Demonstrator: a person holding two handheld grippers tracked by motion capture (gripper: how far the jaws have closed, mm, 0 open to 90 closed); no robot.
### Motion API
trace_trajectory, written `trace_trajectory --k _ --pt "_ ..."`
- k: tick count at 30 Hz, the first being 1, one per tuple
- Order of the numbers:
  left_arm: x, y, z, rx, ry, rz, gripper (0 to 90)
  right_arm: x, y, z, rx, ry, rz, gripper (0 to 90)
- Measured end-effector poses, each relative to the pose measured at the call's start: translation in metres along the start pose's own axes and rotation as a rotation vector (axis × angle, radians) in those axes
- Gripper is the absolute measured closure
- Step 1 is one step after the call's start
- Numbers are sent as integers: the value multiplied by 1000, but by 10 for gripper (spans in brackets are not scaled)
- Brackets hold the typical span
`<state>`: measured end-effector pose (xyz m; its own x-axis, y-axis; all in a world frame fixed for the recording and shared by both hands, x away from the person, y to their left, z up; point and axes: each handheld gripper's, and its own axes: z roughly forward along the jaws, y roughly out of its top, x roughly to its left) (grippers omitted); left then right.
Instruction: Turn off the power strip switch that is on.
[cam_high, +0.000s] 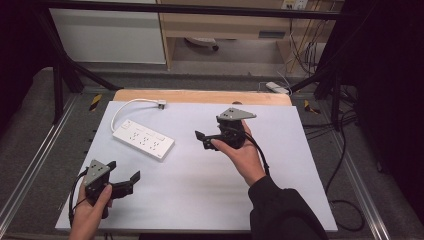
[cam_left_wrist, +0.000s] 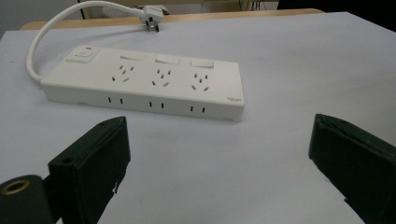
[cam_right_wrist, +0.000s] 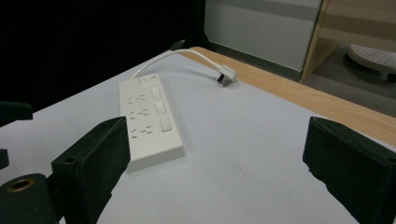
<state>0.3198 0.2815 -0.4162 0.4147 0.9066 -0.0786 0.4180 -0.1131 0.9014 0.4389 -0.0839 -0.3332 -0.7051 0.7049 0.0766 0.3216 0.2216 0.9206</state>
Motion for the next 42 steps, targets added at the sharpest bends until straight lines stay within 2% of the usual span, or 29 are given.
trace_trajectory --k 3,6,9,14,20,24,27,31,35,36,42 --pt "0 -1 0 -2 -3 -6 54 0 2 4 -1 -1 -12 79" --pt "0 -1 2 -5 0 -10 54 1 3 11 1 6 7 82" --pt "2 -2 3 3 6 -23 54 2 7 14 7 11 1 83" --pt "3 -3 5 12 16 -22 55 0 14 15 5 21 -15 89" --pt "3 -3 5 18 20 -2 54 1 17 20 -3 35 -18 119" --pt "5 -3 3 14 17 -8 55 5 15 27 1 35 -24 235" --pt "5 -2 4 9 18 -8 54 8 15 35 -10 49 -13 380" --pt "4 -1 4 9 16 -4 55 8 14 40 -7 37 -18 447" --pt "3 -1 5 9 19 1 55 6 13 44 -27 46 -11 542" --pt "3 -1 5 9 19 1 55 6 13 44 -27 46 -11 542" --pt "4 0 4 9 16 2 54 11 14 46 -50 55 -26 668"
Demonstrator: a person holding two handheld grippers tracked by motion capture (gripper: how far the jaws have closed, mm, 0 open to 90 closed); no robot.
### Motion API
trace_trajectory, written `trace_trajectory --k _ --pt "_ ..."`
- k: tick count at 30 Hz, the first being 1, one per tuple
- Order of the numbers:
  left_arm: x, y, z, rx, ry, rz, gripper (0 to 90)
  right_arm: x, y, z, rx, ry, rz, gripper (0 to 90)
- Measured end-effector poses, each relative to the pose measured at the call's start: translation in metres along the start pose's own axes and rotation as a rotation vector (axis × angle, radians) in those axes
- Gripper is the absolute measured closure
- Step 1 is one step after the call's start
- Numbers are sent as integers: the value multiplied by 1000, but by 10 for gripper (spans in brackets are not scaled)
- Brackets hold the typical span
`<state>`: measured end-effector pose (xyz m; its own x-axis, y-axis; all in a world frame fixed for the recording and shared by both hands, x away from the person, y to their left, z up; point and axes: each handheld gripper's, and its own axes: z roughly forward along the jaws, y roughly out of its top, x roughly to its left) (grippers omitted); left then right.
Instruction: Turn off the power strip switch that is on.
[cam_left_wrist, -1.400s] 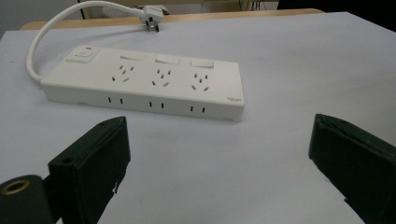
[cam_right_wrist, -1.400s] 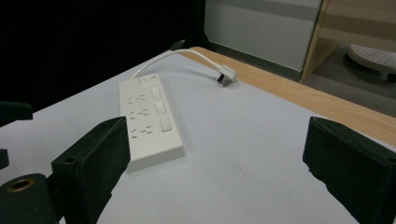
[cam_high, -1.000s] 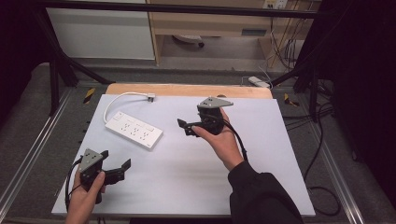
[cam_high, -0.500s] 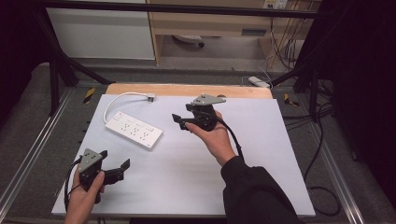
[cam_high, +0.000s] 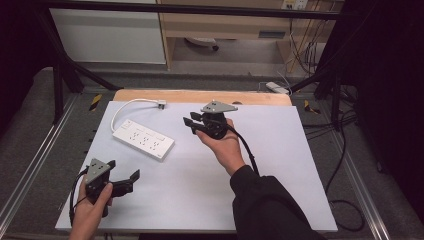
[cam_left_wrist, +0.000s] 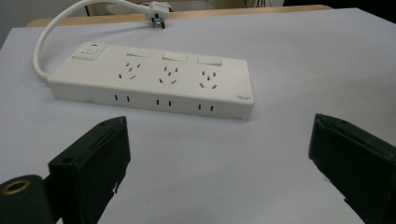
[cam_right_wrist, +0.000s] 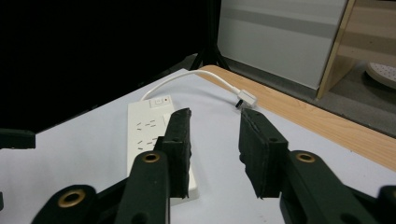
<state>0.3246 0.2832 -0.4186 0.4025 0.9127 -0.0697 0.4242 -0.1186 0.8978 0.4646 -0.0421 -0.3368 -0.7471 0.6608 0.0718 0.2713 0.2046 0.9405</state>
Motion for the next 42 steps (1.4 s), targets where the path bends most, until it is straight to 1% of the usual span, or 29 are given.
trace_trajectory --k 1,4,5,6,7,8,10,11,12,15,16,17,20,23,25,29,36,42 --pt "0 0 0 0 3 3 54 0 0 0 0 0 0 668" --pt "-1 0 -1 -2 2 6 54 2 0 3 -6 10 -4 730" --pt "0 0 -1 -2 4 7 54 2 0 3 -6 10 -4 730" --pt "0 0 -1 -1 5 7 54 5 0 5 -8 15 -4 762" --pt "0 0 -1 -2 7 4 54 5 0 5 -8 15 -4 762" --pt "0 0 -1 -3 9 4 54 9 -2 8 -8 27 -6 795" --pt "0 0 -1 -7 9 3 54 12 -3 13 -6 35 -11 820" --pt "1 0 -1 -8 9 4 54 12 -3 13 -6 35 -11 820" --pt "1 0 -1 -6 9 6 54 15 -5 18 -4 39 -17 839" --pt "1 1 -1 -8 7 5 54 17 -6 23 0 41 -16 855" --pt "1 1 -1 -7 6 6 54 18 -7 28 1 45 -12 867" --pt "1 1 -1 -7 7 5 54 18 -7 28 1 45 -12 867" --pt "2 1 -1 -8 8 7 54 18 -9 37 10 47 -3 884" --pt "2 1 -1 -8 9 5 54 18 -10 41 13 45 2 892" --pt "1 1 -1 -8 6 4 54 16 -11 47 16 42 -4 900" --pt "1 1 -1 -8 1 8 54 16 -13 50 15 40 -9 900" --pt "1 1 -1 -8 2 8 54 13 -18 62 8 27 14 900" --pt "1 1 -1 -7 0 8 54 13 -22 68 8 35 39 900"
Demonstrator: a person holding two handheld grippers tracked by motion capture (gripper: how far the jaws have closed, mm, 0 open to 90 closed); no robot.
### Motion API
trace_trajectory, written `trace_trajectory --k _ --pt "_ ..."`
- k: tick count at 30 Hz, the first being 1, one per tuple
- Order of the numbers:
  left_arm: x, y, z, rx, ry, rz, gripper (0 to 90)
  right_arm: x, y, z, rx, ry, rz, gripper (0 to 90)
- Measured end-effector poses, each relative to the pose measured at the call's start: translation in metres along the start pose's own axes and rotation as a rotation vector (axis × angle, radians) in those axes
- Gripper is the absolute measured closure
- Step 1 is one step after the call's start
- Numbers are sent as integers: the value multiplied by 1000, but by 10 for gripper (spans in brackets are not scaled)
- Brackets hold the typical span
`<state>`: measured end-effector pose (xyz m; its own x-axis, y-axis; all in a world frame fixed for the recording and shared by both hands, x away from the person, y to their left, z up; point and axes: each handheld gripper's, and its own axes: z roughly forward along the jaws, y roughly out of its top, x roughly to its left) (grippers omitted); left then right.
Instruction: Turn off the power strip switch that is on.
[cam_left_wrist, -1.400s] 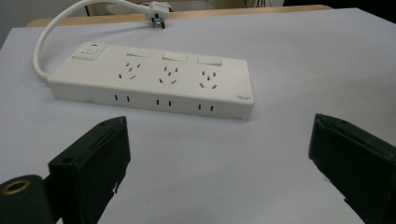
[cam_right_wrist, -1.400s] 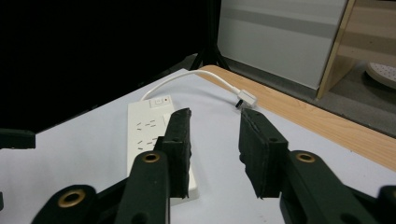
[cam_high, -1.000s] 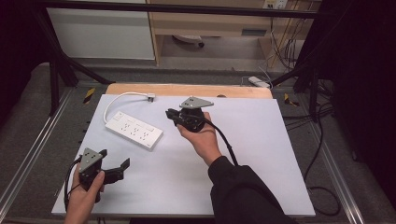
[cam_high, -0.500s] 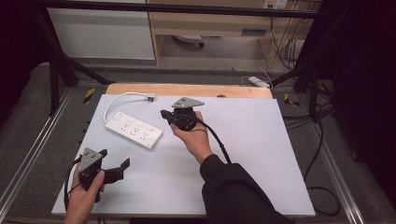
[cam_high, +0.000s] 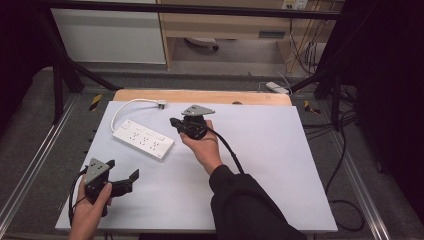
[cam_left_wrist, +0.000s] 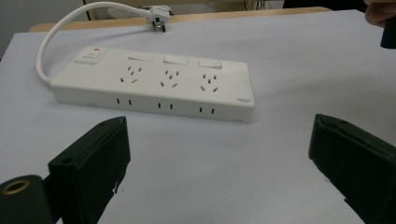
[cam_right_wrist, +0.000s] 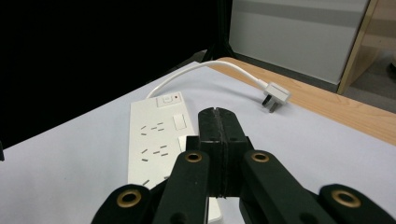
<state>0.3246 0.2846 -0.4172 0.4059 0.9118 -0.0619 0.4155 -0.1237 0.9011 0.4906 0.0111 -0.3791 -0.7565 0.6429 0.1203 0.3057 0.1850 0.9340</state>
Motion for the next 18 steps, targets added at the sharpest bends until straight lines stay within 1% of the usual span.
trace_trajectory --k 8,12,18 --pt "0 0 0 -2 -3 2 54 0 -7 10 21 -4 9 900" --pt "0 1 0 -7 -7 7 54 1 -11 15 33 -2 7 900" --pt "0 1 0 -8 -6 3 54 3 -16 22 56 -5 4 900"
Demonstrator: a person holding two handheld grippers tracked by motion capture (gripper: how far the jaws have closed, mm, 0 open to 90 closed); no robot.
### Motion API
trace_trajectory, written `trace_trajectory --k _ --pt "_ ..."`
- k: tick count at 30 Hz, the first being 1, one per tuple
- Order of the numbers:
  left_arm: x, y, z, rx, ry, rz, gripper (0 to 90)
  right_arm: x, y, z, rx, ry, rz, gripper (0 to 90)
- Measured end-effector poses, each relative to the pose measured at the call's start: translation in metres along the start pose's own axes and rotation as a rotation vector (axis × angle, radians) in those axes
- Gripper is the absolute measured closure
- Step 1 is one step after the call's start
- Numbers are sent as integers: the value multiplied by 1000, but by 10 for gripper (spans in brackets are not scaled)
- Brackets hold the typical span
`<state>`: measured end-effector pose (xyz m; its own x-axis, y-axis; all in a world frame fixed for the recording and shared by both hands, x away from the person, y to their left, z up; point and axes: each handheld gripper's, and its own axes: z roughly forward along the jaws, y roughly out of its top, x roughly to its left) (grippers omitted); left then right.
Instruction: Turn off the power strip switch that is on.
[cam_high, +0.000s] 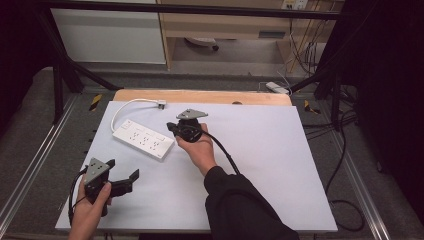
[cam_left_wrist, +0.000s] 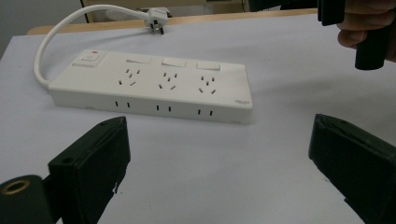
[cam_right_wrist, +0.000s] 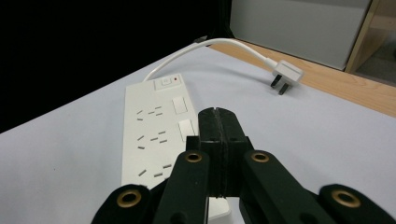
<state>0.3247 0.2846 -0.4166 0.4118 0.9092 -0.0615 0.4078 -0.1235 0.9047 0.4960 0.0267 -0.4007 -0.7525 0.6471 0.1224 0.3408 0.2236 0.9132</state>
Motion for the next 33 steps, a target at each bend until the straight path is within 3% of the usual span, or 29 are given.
trace_trajectory --k 33 --pt "3 0 -2 -9 4 -7 54 13 -22 28 78 13 -16 900"
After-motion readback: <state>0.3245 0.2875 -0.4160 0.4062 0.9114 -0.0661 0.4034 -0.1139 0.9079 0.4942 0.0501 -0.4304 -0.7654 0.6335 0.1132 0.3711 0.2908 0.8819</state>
